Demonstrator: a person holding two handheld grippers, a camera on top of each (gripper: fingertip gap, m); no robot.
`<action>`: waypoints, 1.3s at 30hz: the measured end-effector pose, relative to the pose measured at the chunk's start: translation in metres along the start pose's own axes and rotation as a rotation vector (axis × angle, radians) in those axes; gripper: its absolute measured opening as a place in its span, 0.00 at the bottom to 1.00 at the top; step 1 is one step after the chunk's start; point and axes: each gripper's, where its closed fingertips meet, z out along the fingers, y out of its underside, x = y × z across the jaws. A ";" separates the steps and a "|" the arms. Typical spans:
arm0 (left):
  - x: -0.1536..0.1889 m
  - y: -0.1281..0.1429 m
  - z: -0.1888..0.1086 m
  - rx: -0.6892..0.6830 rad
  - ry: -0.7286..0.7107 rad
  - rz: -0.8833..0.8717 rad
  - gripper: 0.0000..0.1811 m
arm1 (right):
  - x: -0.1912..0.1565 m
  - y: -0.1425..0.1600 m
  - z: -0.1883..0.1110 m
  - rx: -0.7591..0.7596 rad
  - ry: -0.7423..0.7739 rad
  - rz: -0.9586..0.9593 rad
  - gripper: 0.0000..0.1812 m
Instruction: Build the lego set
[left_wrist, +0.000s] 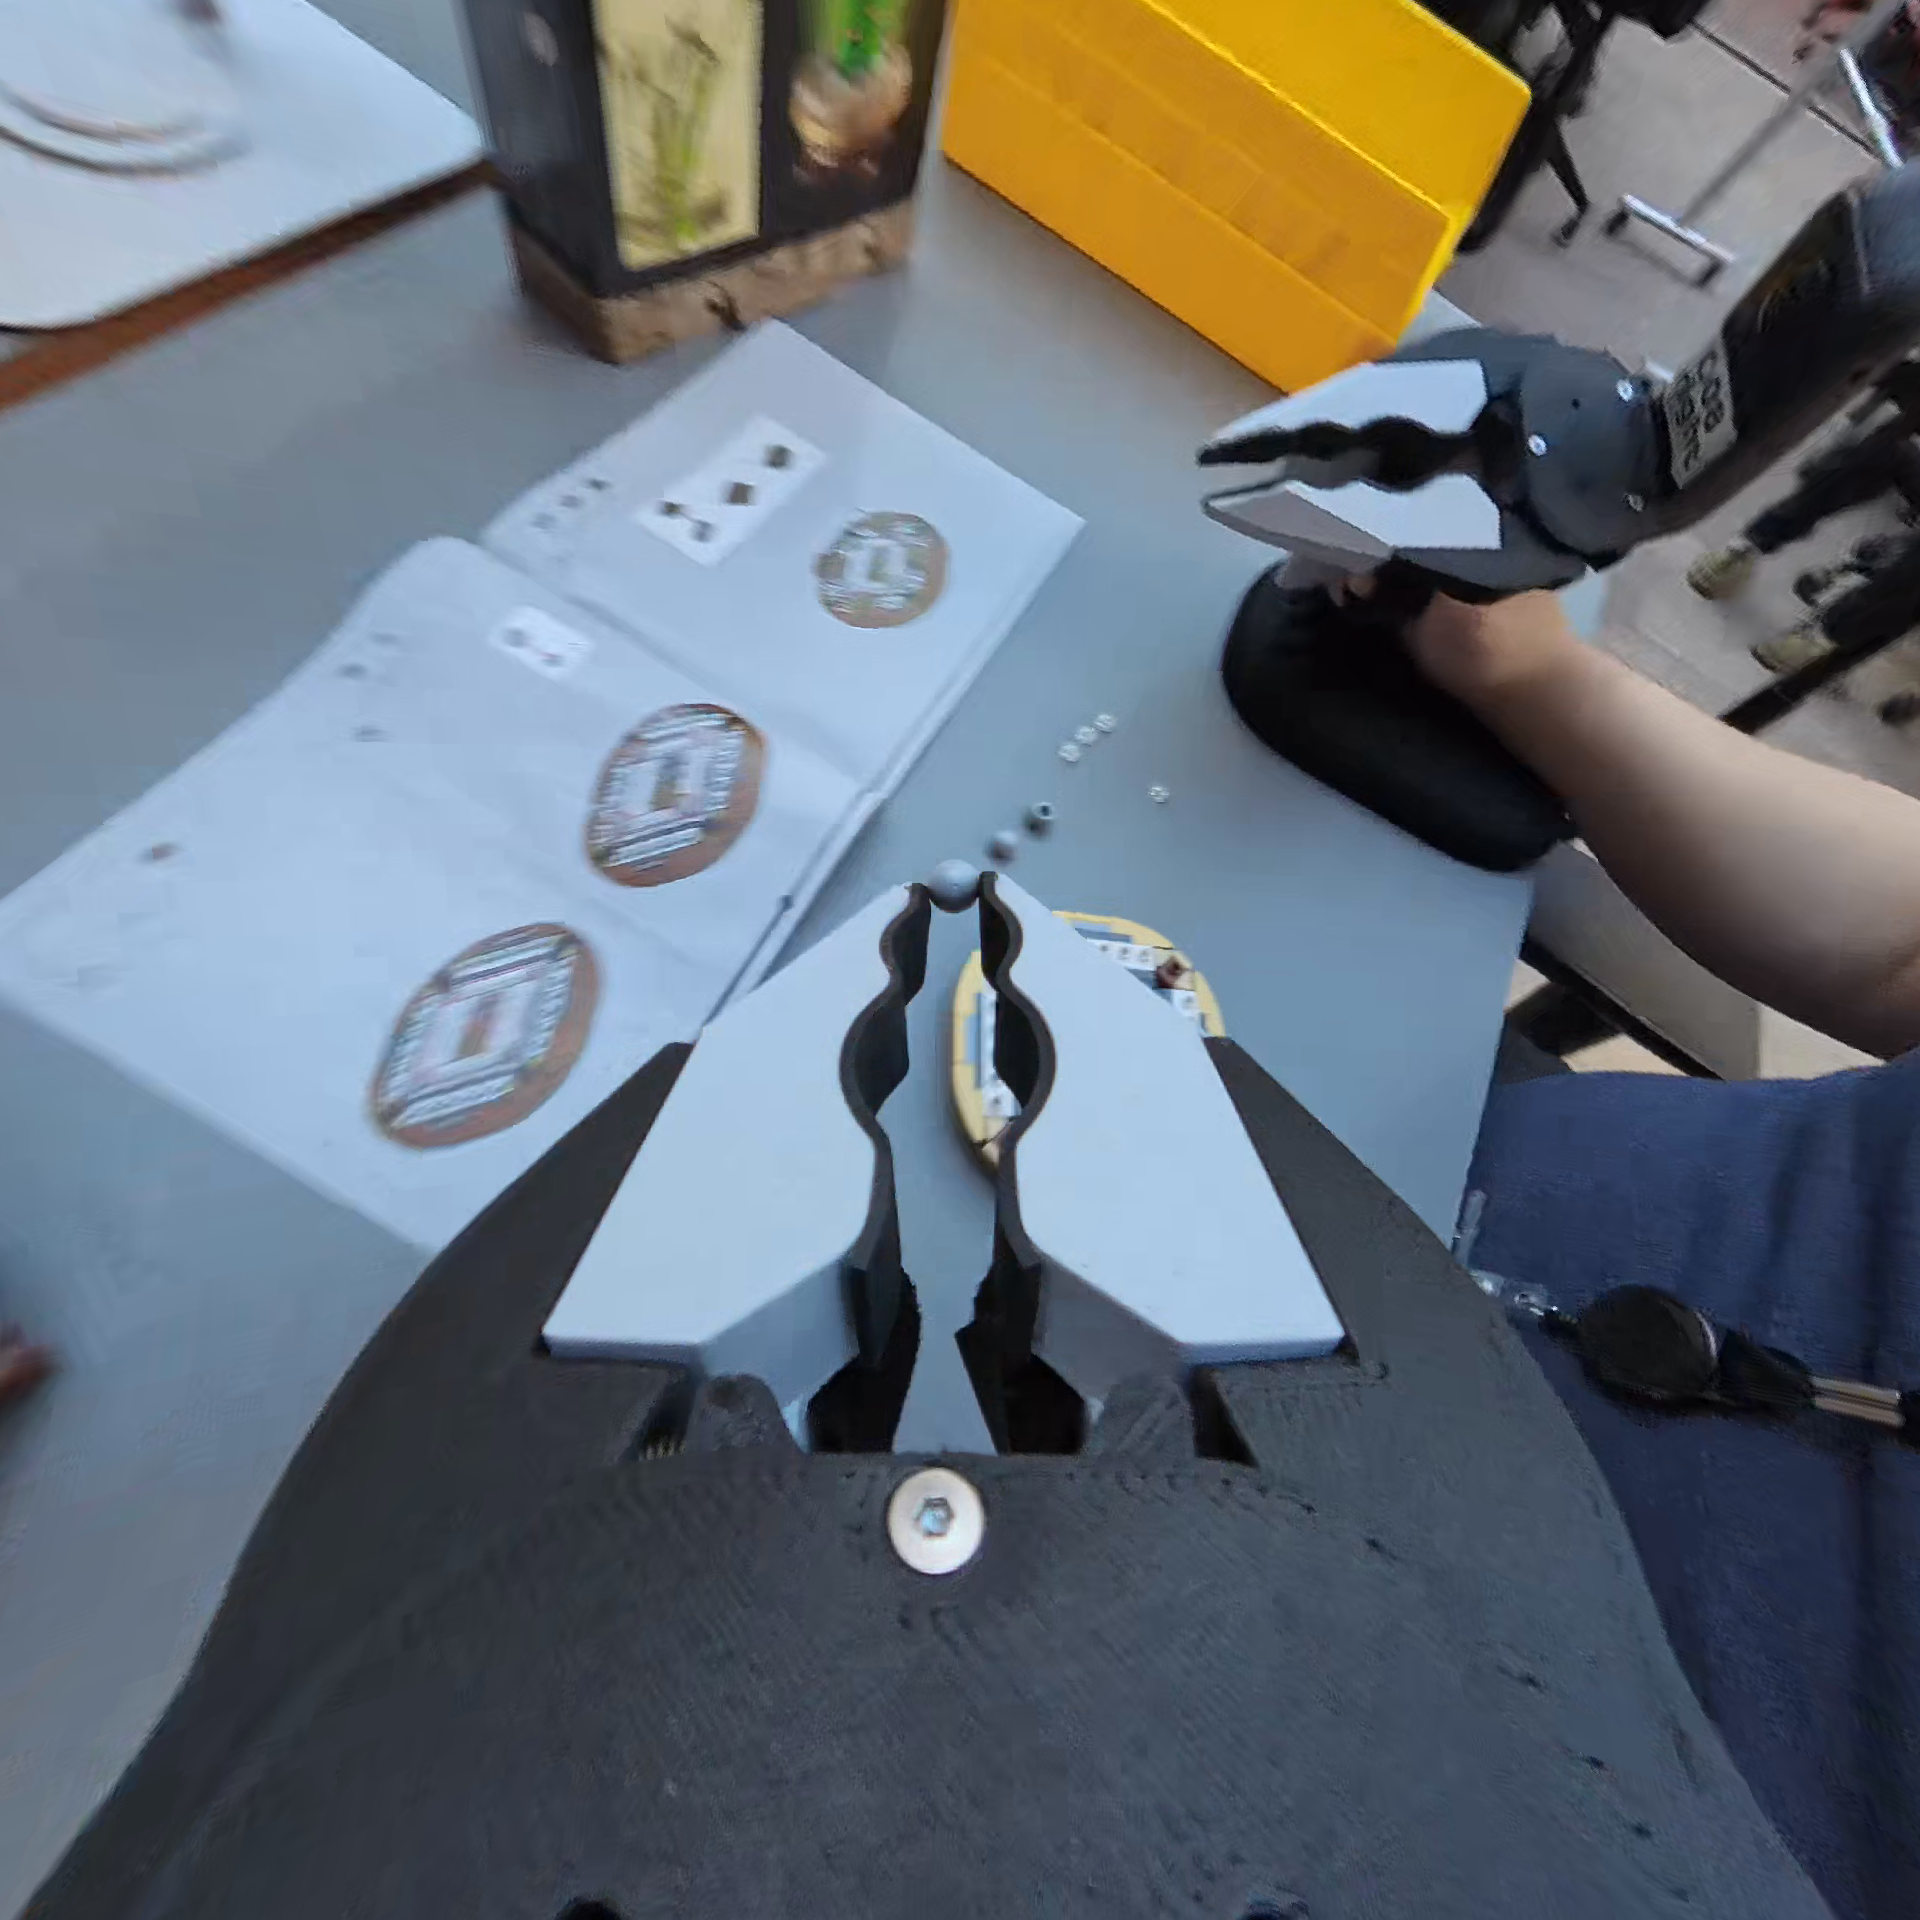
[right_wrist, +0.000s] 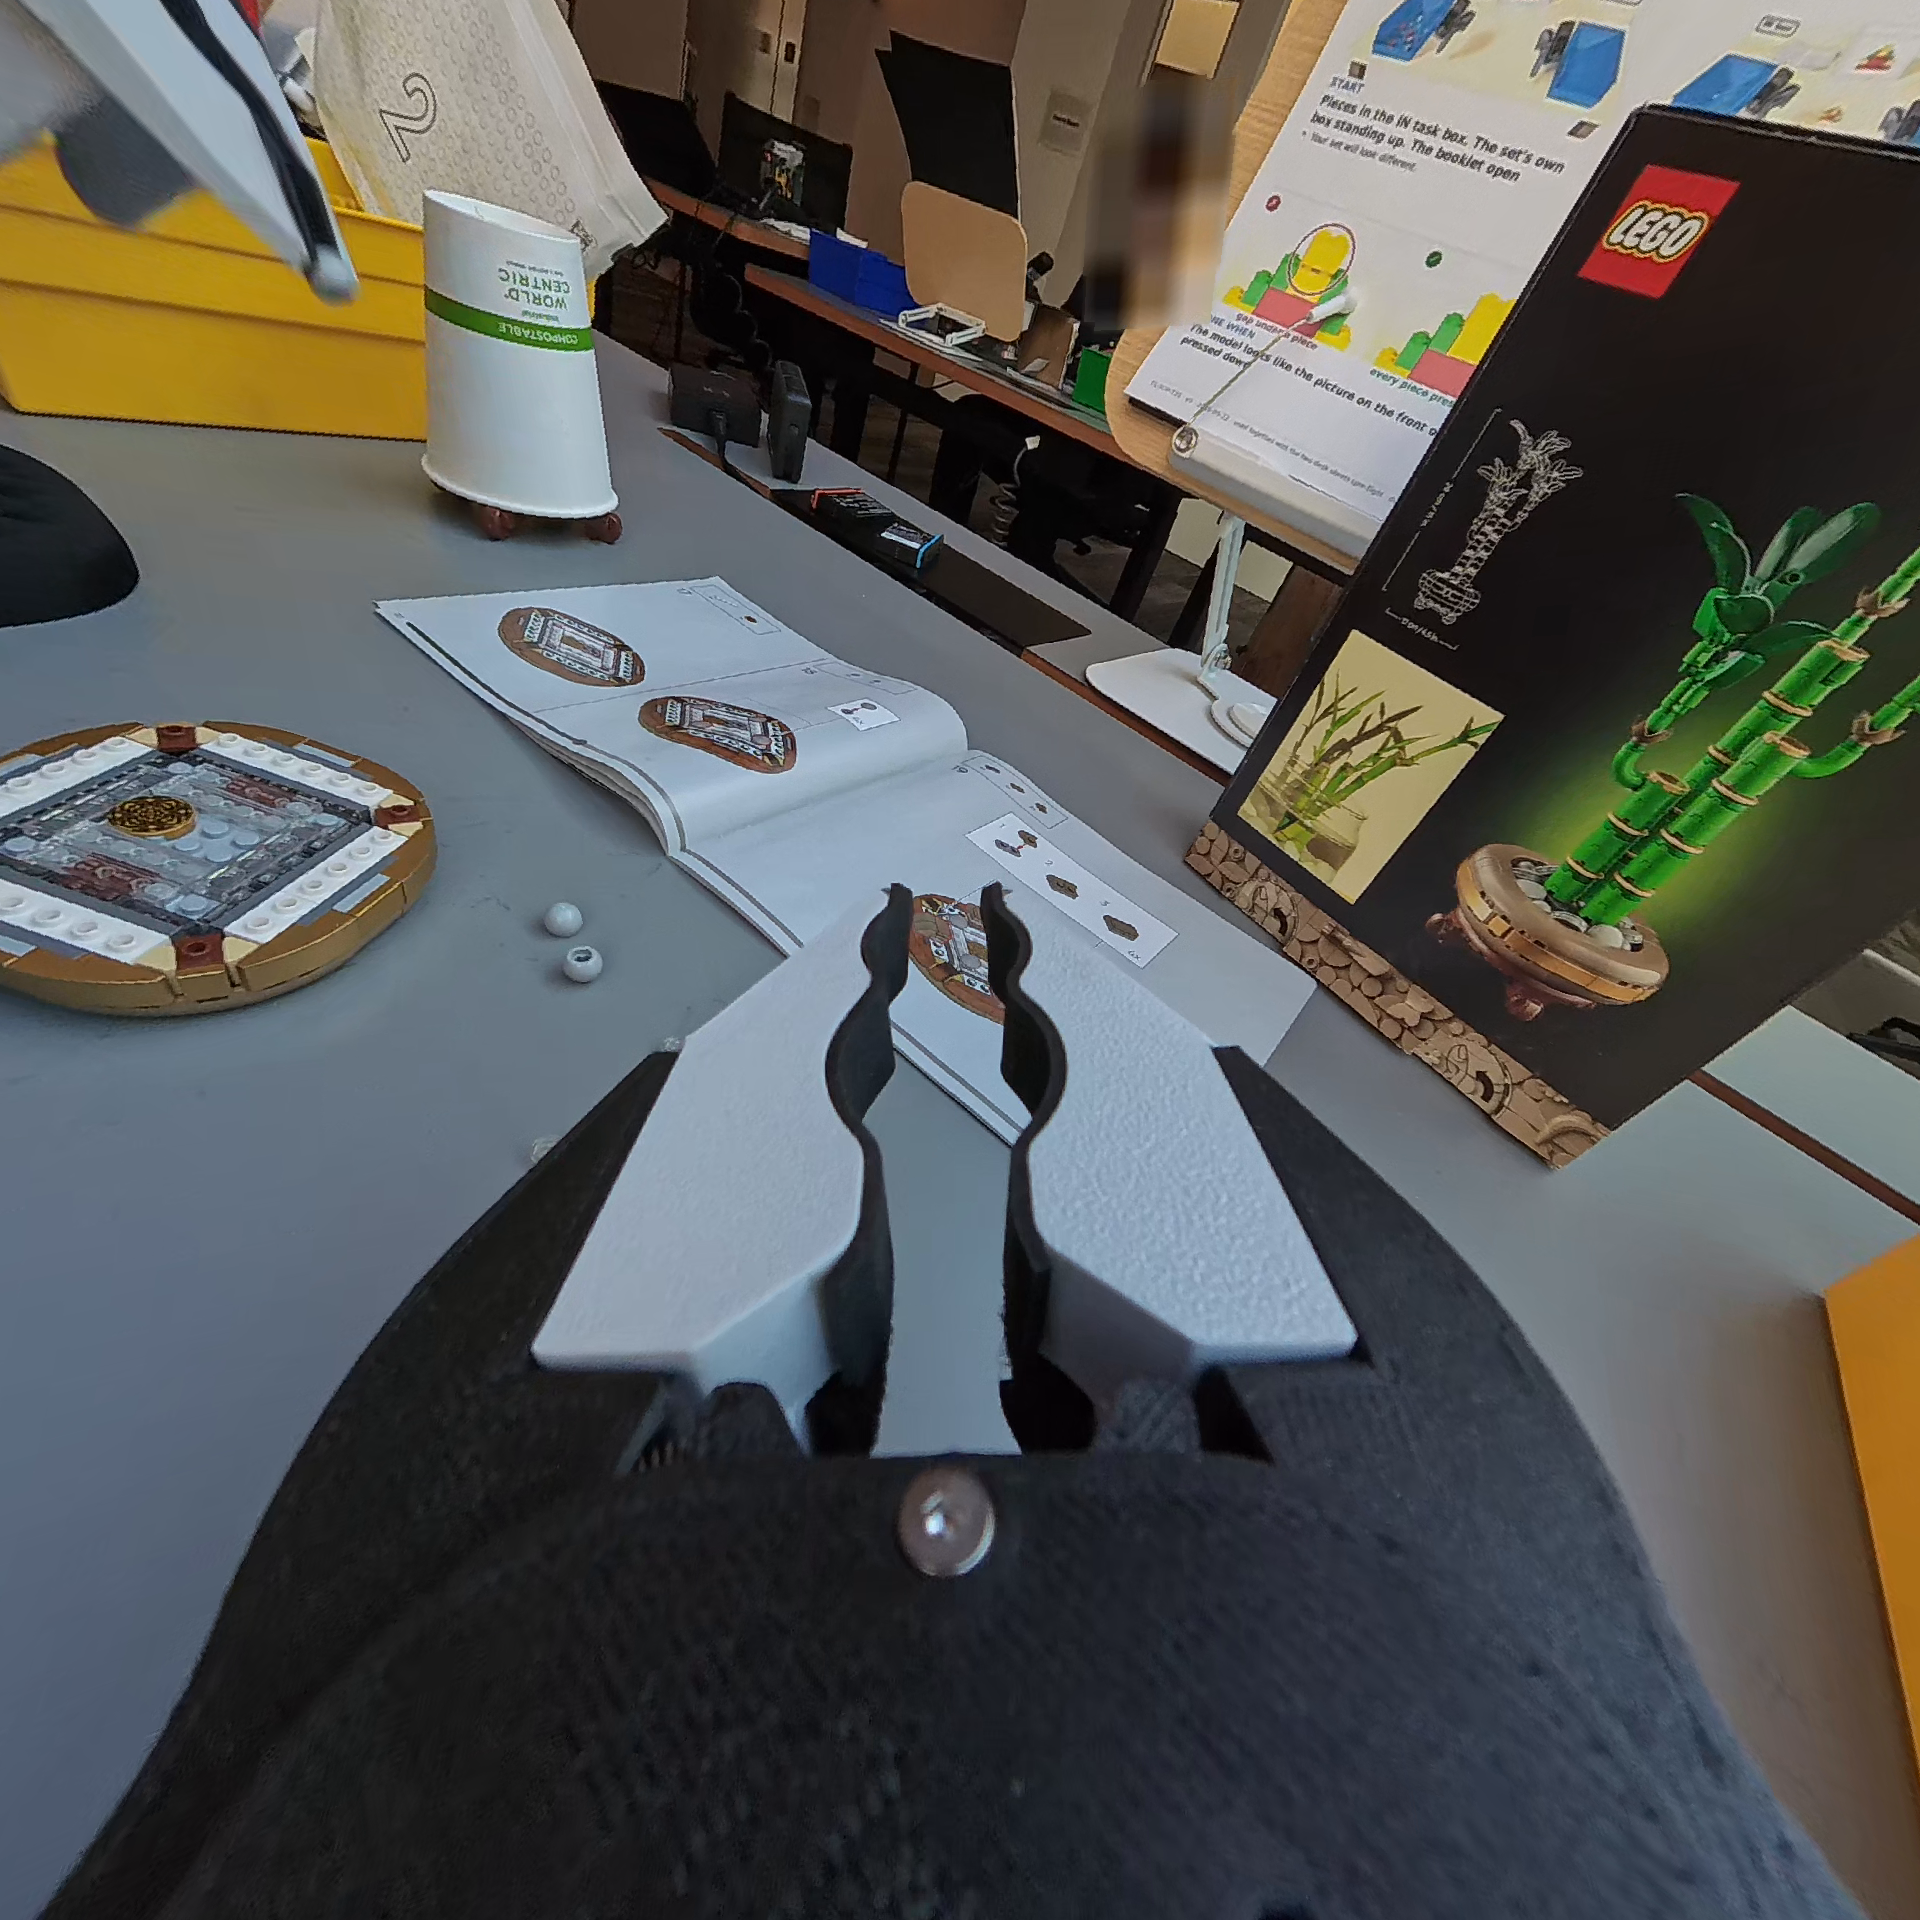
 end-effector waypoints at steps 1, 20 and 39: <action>0.014 0.004 0.026 -0.051 0.051 0.001 0.04 | 0.000 -0.001 0.000 0.003 -0.001 -0.001 0.07; 0.071 0.072 0.158 -0.576 0.025 0.424 0.04 | -0.006 -0.002 -0.003 0.014 -0.046 -0.004 0.09; -0.180 -0.044 -0.271 0.538 -1.022 -0.158 0.13 | -0.007 -0.002 -0.003 0.014 -0.031 -0.022 0.09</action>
